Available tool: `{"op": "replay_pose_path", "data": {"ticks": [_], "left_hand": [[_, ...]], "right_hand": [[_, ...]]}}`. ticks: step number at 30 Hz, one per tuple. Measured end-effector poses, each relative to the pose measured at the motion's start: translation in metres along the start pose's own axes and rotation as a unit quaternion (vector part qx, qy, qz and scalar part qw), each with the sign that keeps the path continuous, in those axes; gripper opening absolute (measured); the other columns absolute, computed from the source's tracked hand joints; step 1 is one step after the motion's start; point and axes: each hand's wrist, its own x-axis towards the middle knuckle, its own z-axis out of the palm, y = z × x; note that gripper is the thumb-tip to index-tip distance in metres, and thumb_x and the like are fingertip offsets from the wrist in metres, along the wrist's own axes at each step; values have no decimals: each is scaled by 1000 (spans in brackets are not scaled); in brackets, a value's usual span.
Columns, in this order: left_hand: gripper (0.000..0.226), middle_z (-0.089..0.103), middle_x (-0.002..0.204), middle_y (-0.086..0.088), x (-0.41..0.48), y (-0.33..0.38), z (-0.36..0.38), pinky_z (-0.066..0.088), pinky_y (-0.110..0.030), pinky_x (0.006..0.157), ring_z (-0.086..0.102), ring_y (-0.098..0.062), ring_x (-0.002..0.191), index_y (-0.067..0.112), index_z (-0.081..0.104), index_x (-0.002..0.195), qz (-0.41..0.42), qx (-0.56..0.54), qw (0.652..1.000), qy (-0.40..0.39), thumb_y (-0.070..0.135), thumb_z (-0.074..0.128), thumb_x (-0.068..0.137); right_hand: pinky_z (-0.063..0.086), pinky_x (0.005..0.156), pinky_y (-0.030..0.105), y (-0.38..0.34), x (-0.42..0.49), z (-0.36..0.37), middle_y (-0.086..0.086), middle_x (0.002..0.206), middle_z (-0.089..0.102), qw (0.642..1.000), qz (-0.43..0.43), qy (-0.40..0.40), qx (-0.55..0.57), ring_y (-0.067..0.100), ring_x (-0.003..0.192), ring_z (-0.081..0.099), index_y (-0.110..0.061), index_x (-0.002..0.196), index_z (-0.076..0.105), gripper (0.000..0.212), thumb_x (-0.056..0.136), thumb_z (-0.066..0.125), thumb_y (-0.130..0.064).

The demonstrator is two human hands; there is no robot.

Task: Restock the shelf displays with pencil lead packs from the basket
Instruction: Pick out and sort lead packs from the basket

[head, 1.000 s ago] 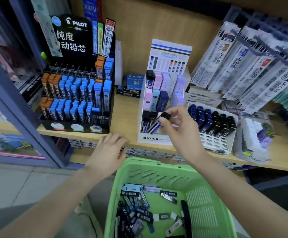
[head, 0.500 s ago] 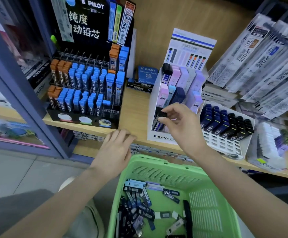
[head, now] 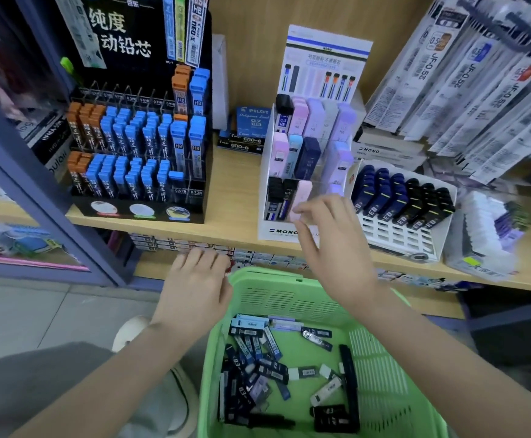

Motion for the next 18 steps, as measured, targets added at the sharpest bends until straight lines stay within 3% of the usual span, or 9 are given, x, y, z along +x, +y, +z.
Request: {"op": "replay_pose_path", "data": {"ticks": [3, 4, 6, 8, 10, 13, 15, 18], "left_hand": [[8, 61, 76, 0, -17, 19, 13, 49, -33, 64, 57, -20, 70, 12, 65, 81, 32, -17, 999, -32, 16, 63, 74], [14, 62, 77, 1, -22, 27, 19, 50, -32, 66, 59, -19, 71, 13, 66, 81, 39, -24, 997, -57, 15, 71, 68], [22, 63, 77, 2, -32, 42, 34, 53, -31, 66, 61, -16, 71, 15, 67, 80, 55, -44, 991, -112, 17, 78, 61], [27, 64, 78, 4, -42, 55, 54, 56, -31, 67, 62, -13, 71, 17, 68, 81, 65, -57, 982, -168, 20, 81, 58], [31, 65, 94, 3, -51, 65, 67, 54, -32, 80, 63, -12, 86, 18, 68, 98, 50, -59, 969, -233, 25, 76, 69], [44, 45, 133, 1, -60, 74, 105, 31, -32, 111, 43, -15, 124, 18, 40, 137, -1, -55, 933, -355, 32, 44, 95], [50, 37, 142, -1, -65, 77, 129, 25, -33, 115, 33, -17, 133, 19, 30, 143, -48, -55, 911, -405, 37, 39, 97], [56, 30, 150, -5, -71, 73, 161, 33, -32, 109, 35, -21, 134, 19, 26, 145, -113, -59, 887, -444, 40, 42, 96]], "right_hand": [[31, 82, 21, 18, -46, 0, 0, 94, 54, 999, 28, -17, -12, 13, 92, 41, -11, 101, 61, 17, 90, 50, -20], [33, 82, 21, 25, -66, 3, 0, 93, 54, 998, 40, -43, -17, 12, 91, 41, -12, 100, 61, 14, 89, 55, -17], [39, 86, 21, 41, -104, 11, -1, 96, 55, 990, 77, -120, -24, 11, 93, 46, -14, 103, 61, 17, 87, 60, -14], [40, 92, 19, 56, -138, 20, -2, 108, 55, 965, 126, -228, 8, 10, 97, 52, -16, 115, 58, 24, 92, 52, -16], [38, 97, 12, 67, -164, 31, -5, 125, 46, 926, 178, -328, 47, 3, 96, 50, -19, 130, 47, 33, 98, 42, -19], [39, 98, 12, 86, -194, 55, -5, 139, 36, 882, 219, -412, 69, 3, 101, 53, -22, 142, 32, 43, 100, 40, -20], [42, 98, 19, 95, -208, 75, -4, 143, 35, 861, 229, -447, 81, 9, 107, 54, -21, 143, 30, 46, 99, 42, -21], [40, 96, 24, 102, -223, 105, -4, 143, 36, 839, 239, -477, 109, 12, 117, 49, -20, 142, 32, 46, 98, 45, -21]]}}
